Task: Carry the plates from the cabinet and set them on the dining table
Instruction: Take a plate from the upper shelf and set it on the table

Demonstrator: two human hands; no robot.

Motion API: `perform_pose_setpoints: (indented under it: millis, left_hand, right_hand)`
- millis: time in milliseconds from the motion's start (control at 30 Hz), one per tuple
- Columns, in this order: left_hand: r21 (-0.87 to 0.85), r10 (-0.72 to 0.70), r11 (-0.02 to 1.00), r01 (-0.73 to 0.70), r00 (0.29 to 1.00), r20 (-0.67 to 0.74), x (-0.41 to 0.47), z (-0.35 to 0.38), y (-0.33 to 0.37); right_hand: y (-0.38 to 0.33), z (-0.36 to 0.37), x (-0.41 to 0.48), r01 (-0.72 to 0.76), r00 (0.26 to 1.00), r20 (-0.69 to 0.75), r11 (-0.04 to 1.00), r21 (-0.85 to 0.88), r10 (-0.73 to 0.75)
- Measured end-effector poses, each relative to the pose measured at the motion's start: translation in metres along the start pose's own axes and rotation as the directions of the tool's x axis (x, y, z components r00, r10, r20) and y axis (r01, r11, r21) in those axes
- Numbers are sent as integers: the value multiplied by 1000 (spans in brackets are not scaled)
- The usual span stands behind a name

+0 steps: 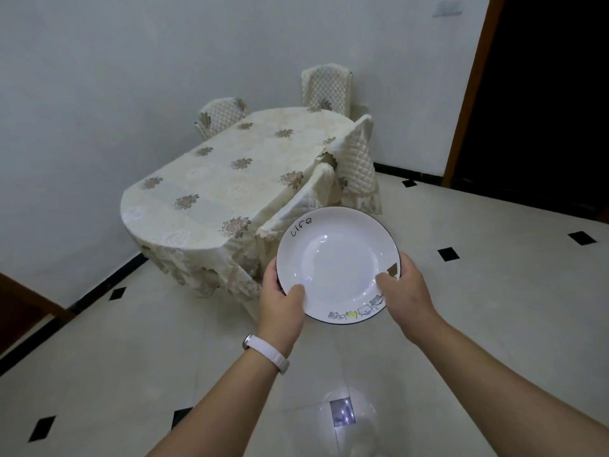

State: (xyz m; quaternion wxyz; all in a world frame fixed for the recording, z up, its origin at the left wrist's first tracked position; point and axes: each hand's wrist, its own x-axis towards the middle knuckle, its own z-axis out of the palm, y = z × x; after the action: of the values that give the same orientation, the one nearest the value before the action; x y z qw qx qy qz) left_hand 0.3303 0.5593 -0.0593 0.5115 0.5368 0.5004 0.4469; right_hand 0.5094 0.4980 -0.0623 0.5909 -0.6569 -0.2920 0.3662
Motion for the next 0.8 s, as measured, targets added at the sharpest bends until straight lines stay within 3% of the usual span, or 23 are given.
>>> perform_pose_setpoints:
  millis: [467, 800]
  left_hand:
    - [-50, 18, 999, -14, 998, 61, 92, 62, 14]
    - [-142, -2, 990, 22, 990, 138, 240, 96, 5]
  right_hand:
    - [-13, -11, 99, -8, 996, -85, 1000, -16, 6]
    - [-32, 29, 232, -21, 988, -153, 994, -106, 4]
